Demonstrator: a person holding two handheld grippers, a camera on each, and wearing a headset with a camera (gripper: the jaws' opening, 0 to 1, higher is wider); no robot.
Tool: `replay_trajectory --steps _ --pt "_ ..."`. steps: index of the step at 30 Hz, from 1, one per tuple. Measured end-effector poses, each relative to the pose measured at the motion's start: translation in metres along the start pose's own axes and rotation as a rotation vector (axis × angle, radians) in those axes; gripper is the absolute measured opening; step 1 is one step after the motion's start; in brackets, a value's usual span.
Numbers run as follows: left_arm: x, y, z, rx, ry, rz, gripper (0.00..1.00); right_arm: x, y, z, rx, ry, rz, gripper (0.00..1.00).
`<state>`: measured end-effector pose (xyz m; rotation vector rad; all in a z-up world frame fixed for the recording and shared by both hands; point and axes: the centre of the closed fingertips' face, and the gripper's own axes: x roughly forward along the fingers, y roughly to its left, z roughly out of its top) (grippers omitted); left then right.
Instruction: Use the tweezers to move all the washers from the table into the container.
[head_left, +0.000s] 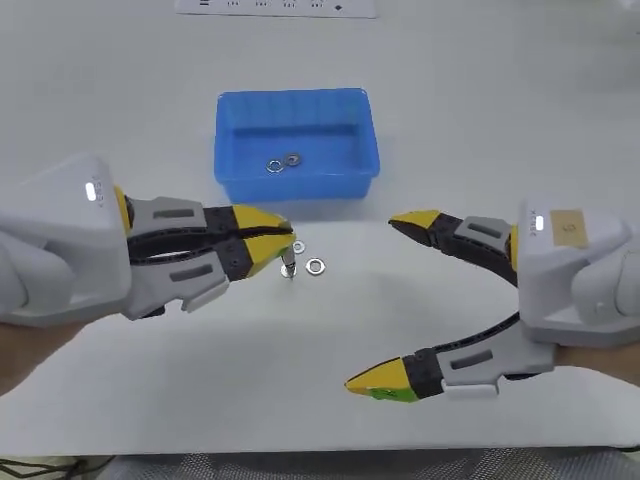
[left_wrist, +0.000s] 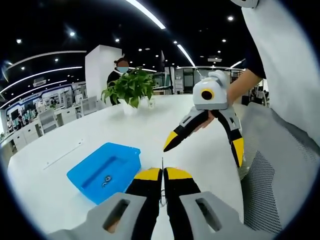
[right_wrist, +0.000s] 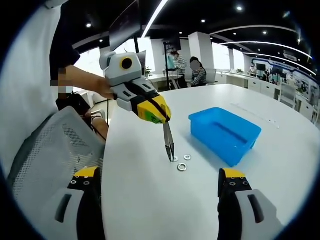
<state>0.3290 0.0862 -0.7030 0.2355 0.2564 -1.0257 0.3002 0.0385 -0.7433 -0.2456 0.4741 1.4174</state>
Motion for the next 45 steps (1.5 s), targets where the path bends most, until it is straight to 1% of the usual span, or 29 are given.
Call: replay_trajectory --steps 2,4,6,7,9,11,12,14,16,19,20,23,24,26,27,29,30,32,34,37,39,40,41,43,45 --pt "0.001 0.001 0.001 -0.003 -0.008 0.001 0.05 0.000 0.000 0.000 0.002 0.001 0.000 0.98" --pt "0.000 0.001 0.000 0.011 -0.003 -0.002 0.05 0.001 0.000 0.001 0.005 0.000 0.002 0.97" --pt "0.001 -0.002 0.000 0.024 0.004 -0.024 0.05 0.002 0.001 0.002 0.012 -0.005 0.007 0.97" --pt "0.001 -0.005 0.001 0.029 0.012 -0.044 0.05 0.003 0.001 0.002 0.012 -0.005 0.009 0.97" --pt "0.003 -0.008 0.001 0.036 0.023 -0.061 0.05 0.007 0.002 0.003 0.008 -0.004 0.022 0.96" --pt "0.005 -0.007 0.002 0.034 0.032 -0.069 0.05 0.014 0.005 0.006 -0.002 0.005 0.057 0.93" --pt "0.005 -0.005 0.002 0.032 0.035 -0.062 0.05 0.018 0.007 0.008 -0.015 0.010 0.078 0.89" --pt "0.005 -0.001 0.002 0.011 0.039 -0.053 0.05 0.027 0.005 0.014 -0.023 0.001 0.092 0.86" --pt "0.004 0.000 0.001 0.010 0.042 -0.052 0.05 0.034 0.006 0.018 -0.021 0.003 0.115 0.85" --pt "0.002 0.001 0.001 0.003 0.048 -0.055 0.05 0.049 0.004 0.024 -0.051 0.015 0.153 0.79" --pt "0.002 0.000 0.000 0.001 0.049 -0.056 0.05 0.053 0.002 0.024 -0.053 0.019 0.159 0.77" --pt "0.001 0.001 0.000 -0.008 0.047 -0.053 0.05 0.063 -0.007 0.028 -0.054 0.018 0.160 0.61" --pt "0.001 0.001 0.001 -0.008 0.046 -0.055 0.05 0.065 -0.009 0.030 -0.040 0.012 0.163 0.54" --pt "0.001 0.000 0.001 -0.009 0.048 -0.058 0.05 0.068 -0.013 0.034 -0.013 -0.002 0.175 0.44" --pt "0.001 0.000 0.001 -0.011 0.047 -0.059 0.05 0.069 -0.014 0.034 -0.011 -0.001 0.180 0.36" --pt "0.001 0.000 0.001 -0.018 0.045 -0.057 0.05 0.070 -0.013 0.027 -0.025 0.034 0.206 0.24" --pt "0.001 0.000 0.001 -0.021 0.043 -0.057 0.05 0.070 -0.011 0.021 -0.044 0.066 0.229 0.21" --pt "0.002 -0.002 0.001 -0.021 0.042 -0.063 0.05 0.071 -0.011 0.016 -0.067 0.091 0.246 0.19" --pt "0.003 -0.003 0.002 -0.020 0.041 -0.065 0.05 0.071 -0.011 0.015 -0.088 0.102 0.253 0.19" --pt "0.004 -0.004 0.002 -0.019 0.041 -0.066 0.05 0.072 -0.011 0.017 -0.110 0.102 0.260 0.17" --pt "0.005 -0.006 0.002 -0.007 0.046 -0.073 0.05 0.073 -0.011 0.017 -0.131 0.110 0.266 0.15" --pt "0.005 -0.007 0.002 -0.001 0.049 -0.076 0.05 0.073 -0.010 0.013 -0.171 0.133 0.273 0.14" --pt "0.005 -0.008 0.002 0.001 0.051 -0.078 0.05 0.074 -0.011 0.013 -0.190 0.139 0.269 0.13" --pt "0.005 -0.010 0.002 0.010 0.057 -0.084 0.05 0.074 -0.009 0.013 -0.195 0.139 0.277 0.12" --pt "0.005 -0.010 0.002 0.015 0.060 -0.086 0.05 0.074 -0.009 0.012 -0.218 0.144 0.283 0.12"
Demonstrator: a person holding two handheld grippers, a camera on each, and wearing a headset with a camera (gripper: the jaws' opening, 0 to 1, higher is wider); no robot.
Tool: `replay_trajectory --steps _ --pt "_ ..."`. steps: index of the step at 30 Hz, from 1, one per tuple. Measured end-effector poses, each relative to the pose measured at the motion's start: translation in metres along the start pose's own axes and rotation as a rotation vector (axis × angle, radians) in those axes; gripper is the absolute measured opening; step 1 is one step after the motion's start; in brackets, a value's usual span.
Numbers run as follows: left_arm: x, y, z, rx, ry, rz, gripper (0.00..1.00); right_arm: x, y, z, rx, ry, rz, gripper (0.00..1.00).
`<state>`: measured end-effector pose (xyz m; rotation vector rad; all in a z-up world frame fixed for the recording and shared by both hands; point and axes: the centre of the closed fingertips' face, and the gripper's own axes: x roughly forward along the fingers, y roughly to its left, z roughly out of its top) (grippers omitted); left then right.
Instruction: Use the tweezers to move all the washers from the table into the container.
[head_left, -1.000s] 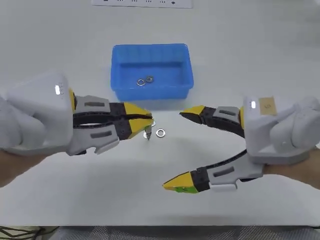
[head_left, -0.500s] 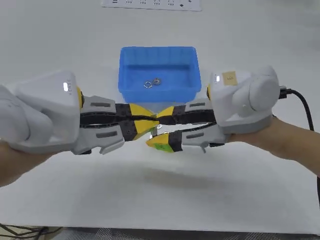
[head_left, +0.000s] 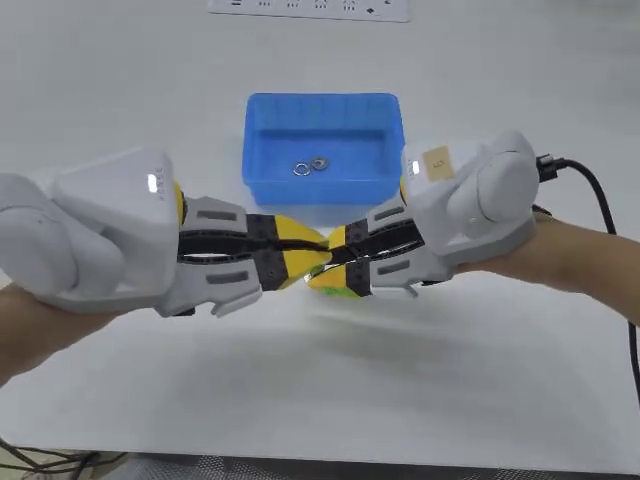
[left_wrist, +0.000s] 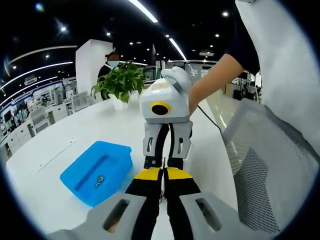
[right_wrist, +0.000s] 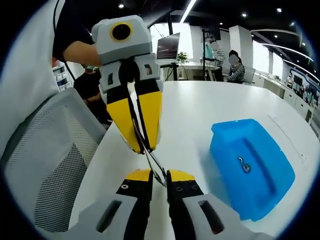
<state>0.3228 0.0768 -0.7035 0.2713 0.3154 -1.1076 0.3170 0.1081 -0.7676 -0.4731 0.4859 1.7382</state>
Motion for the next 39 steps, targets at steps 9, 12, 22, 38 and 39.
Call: replay_trajectory --steps 9,12,22,38,39 --pt "-0.003 0.004 -0.002 0.003 0.010 0.011 0.05 0.002 -0.001 0.001 -0.057 0.001 0.004 0.09" --pt "-0.003 0.005 -0.002 -0.009 0.009 0.017 0.05 0.002 -0.001 0.001 -0.072 0.008 -0.006 0.09" --pt "-0.007 0.004 0.004 -0.054 -0.007 0.026 0.17 0.001 -0.008 0.003 -0.040 0.000 -0.039 0.09" --pt "-0.047 0.013 0.002 -0.097 -0.018 0.197 0.51 -0.041 -0.018 0.035 -0.063 -0.019 -0.126 0.09" --pt "-0.049 0.014 0.004 -0.098 -0.024 0.212 0.54 -0.044 -0.019 0.038 -0.064 -0.022 -0.130 0.09"
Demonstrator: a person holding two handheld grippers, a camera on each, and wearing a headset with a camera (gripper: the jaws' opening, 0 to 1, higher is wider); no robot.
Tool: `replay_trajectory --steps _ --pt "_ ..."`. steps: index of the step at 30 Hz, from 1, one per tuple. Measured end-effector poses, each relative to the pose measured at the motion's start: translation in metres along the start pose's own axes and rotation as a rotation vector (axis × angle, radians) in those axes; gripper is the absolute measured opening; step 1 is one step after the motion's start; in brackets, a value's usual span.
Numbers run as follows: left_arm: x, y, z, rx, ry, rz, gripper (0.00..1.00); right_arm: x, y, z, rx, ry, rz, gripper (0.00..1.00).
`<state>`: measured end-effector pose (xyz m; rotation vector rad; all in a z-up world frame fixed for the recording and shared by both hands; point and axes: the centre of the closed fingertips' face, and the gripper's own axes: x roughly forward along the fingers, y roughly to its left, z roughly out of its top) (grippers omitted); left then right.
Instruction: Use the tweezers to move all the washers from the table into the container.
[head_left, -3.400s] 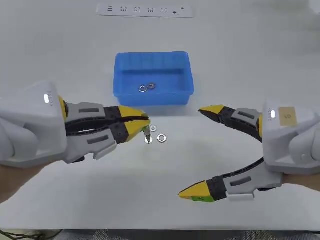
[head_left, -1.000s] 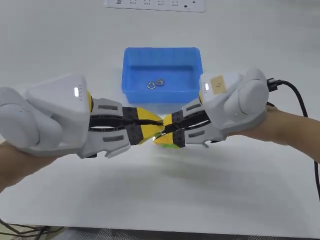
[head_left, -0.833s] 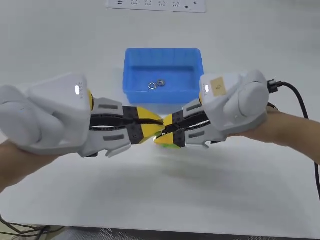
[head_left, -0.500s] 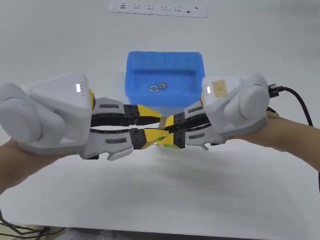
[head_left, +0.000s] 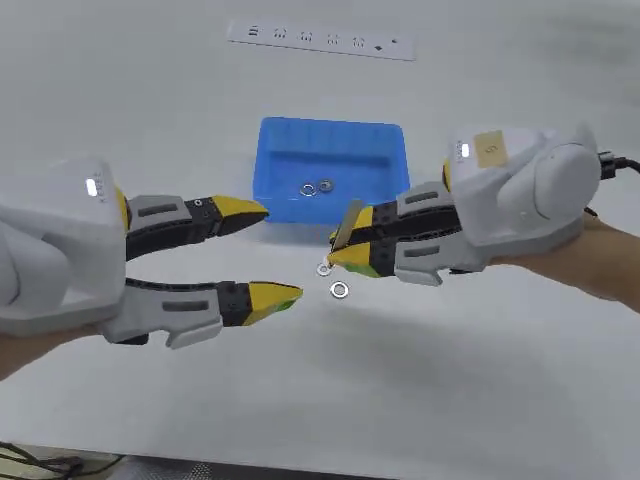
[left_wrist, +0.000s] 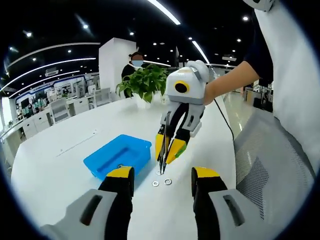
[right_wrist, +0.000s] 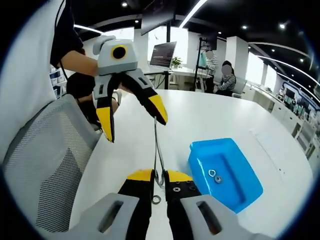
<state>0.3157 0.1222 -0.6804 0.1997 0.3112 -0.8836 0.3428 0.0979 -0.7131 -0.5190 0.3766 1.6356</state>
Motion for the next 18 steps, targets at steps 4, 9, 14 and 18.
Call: replay_trajectory --steps 4,9,14,18 --pt "-0.003 0.008 -0.002 0.003 0.005 0.054 0.73 -0.010 -0.007 0.018 -0.010 -0.026 -0.024 0.09" --pt "-0.004 0.014 -0.001 -0.012 -0.010 0.087 0.81 -0.018 -0.013 0.036 -0.043 -0.049 -0.045 0.09" --pt "-0.007 0.022 -0.006 -0.019 -0.002 0.137 0.98 -0.018 -0.022 0.038 -0.064 -0.024 -0.052 0.09" --pt "-0.014 0.024 -0.014 -0.049 0.002 0.150 0.99 -0.017 -0.034 0.044 -0.081 -0.023 -0.061 0.09"
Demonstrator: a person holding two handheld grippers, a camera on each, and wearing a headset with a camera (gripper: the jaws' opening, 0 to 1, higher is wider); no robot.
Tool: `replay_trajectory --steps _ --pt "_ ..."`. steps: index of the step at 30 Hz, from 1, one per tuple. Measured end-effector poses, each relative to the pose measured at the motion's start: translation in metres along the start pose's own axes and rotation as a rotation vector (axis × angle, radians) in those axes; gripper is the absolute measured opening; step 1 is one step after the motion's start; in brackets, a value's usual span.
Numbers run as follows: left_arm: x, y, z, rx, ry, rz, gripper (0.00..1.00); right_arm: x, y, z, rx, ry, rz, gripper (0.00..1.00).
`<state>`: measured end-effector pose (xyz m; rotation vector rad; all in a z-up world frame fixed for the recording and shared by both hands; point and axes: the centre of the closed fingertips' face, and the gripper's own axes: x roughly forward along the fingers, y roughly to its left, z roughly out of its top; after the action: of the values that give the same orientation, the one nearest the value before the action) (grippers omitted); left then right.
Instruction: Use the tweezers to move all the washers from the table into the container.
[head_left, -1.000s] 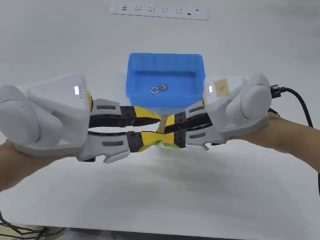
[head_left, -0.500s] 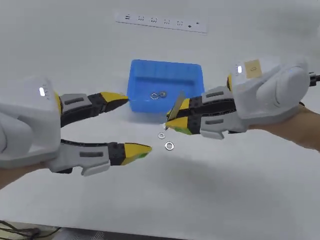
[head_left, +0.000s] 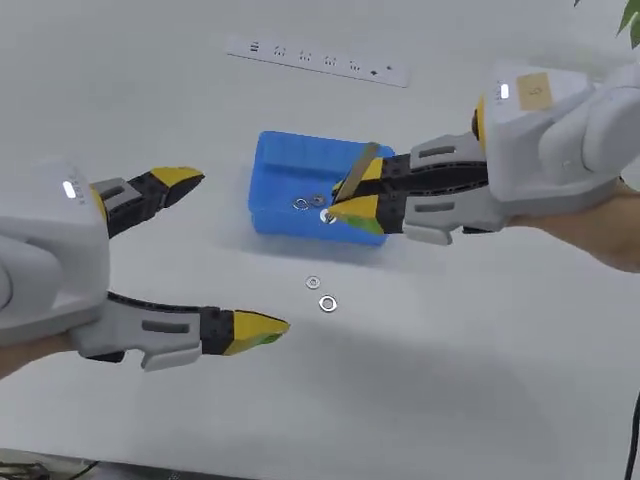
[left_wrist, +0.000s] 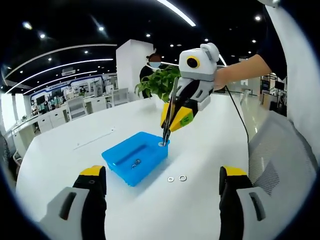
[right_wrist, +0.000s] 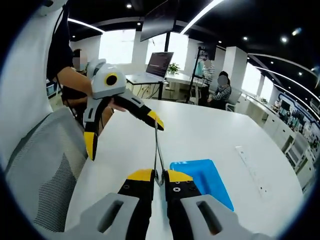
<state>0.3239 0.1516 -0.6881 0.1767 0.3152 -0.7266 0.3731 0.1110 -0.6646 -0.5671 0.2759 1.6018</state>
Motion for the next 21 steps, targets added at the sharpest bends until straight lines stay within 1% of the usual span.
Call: replay_trajectory --steps 3,7,11,13,15,18,21 --pt "-0.002 0.003 -0.002 -0.036 -0.010 0.013 0.99 0.003 -0.011 0.001 0.000 -0.003 -0.008 0.09" --pt "-0.002 0.005 -0.004 -0.038 0.002 0.015 0.99 0.010 -0.031 -0.005 0.008 -0.003 -0.031 0.09" --pt "-0.002 0.010 -0.007 -0.048 0.014 0.033 1.00 0.013 -0.051 -0.019 0.006 0.025 -0.059 0.09" --pt "-0.004 0.012 -0.008 -0.063 0.015 0.037 1.00 0.016 -0.060 -0.028 0.026 0.032 -0.068 0.09" --pt "-0.004 0.012 -0.008 -0.068 0.012 0.039 1.00 0.020 -0.066 -0.038 0.043 0.048 -0.070 0.09" --pt "-0.006 0.013 -0.011 -0.064 0.030 0.046 1.00 0.028 -0.069 -0.050 0.051 0.070 -0.060 0.09" --pt "-0.007 0.013 -0.013 -0.069 0.038 0.050 1.00 0.036 -0.070 -0.061 0.066 0.086 -0.048 0.09"
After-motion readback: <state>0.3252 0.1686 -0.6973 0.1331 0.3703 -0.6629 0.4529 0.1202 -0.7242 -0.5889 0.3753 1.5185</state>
